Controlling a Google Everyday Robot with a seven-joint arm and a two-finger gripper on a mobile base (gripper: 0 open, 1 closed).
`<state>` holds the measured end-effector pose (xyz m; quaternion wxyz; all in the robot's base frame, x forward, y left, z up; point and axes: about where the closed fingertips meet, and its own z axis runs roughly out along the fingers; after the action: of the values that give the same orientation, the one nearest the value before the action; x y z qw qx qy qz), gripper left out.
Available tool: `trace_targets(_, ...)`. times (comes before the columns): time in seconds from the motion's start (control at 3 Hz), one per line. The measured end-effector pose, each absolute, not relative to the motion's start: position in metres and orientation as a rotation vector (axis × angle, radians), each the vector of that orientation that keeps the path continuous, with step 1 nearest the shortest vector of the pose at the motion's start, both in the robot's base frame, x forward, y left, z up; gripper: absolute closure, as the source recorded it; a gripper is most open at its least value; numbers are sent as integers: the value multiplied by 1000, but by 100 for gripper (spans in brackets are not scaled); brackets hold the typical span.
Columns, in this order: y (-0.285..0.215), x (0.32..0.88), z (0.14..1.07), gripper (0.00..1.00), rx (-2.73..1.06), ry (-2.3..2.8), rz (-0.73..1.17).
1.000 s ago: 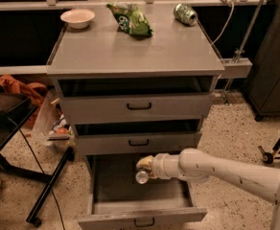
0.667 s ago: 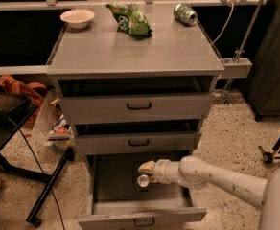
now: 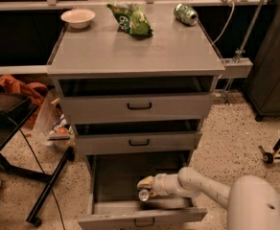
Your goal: Place redbull can into bottom drawer
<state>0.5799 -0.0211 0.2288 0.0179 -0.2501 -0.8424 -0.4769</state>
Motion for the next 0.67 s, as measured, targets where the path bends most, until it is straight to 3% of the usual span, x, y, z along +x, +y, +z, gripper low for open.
trace_targets(0.67, -18, 606, 214, 100, -473, -2641, -1556)
